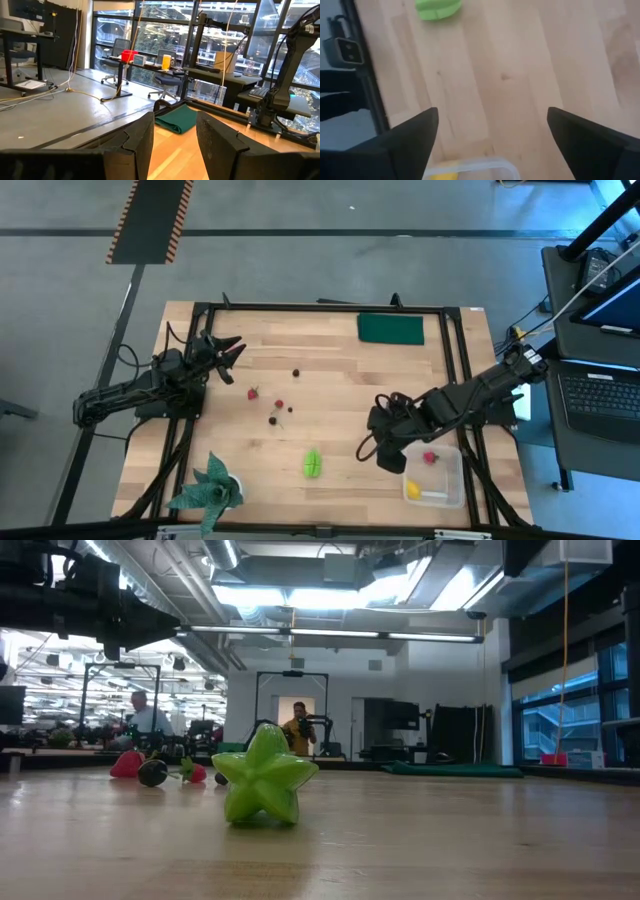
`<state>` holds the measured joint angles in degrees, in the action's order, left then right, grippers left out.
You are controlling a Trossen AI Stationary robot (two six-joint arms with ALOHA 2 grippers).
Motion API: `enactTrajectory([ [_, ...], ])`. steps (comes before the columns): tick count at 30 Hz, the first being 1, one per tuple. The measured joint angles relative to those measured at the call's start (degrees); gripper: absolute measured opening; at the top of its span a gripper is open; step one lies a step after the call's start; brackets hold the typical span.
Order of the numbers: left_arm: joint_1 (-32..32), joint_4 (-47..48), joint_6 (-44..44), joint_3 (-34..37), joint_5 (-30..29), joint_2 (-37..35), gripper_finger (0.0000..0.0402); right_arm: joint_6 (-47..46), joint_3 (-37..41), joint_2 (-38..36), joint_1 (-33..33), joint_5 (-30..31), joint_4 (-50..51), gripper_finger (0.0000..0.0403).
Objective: Pick and placing Produce into tupperware
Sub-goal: Put the blackberry into the transparent bin
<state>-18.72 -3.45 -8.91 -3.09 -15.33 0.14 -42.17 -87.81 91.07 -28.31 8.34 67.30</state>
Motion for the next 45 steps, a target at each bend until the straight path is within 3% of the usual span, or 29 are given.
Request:
enactTrajectory([
  [11,0.0,-0.4,-1.4,0.0,0.2,0.0,0.0140,7.0,0.0,0.0,0.3,-0.5,-9.7,0.0377],
  [13,0.0,-0.4,-1.4,0.0,0.2,0.0,0.0140,8.0,0.0,0.0,1.4,1.8,-9.4,0.0377],
  [17,0.0,-0.3,-1.4,0.0,0.2,0.0,0.0140,7.8,0.0,0.0,4.2,7.4,-8.5,0.0377],
  [25,0.0,0.0,-1.2,0.0,0.2,0.0,0.0140,11.6,0.0,0.0,11.5,7.5,-4.6,0.0377],
  [34,0.0,0.0,-1.2,0.0,5.6,0.0,0.0140,26.3,0.3,0.0,19.2,5.4,-7.9,0.0377],
  [39,0.0,0.0,-1.2,0.0,5.9,0.0,0.0140,31.7,7.8,-1.8,24.1,-1.6,-15.7,0.0377],
  [45,0.0,-0.2,-1.1,0.0,6.0,0.0,0.0140,30.4,23.1,-10.4,27.4,-2.5,-25.9,0.0377],
])
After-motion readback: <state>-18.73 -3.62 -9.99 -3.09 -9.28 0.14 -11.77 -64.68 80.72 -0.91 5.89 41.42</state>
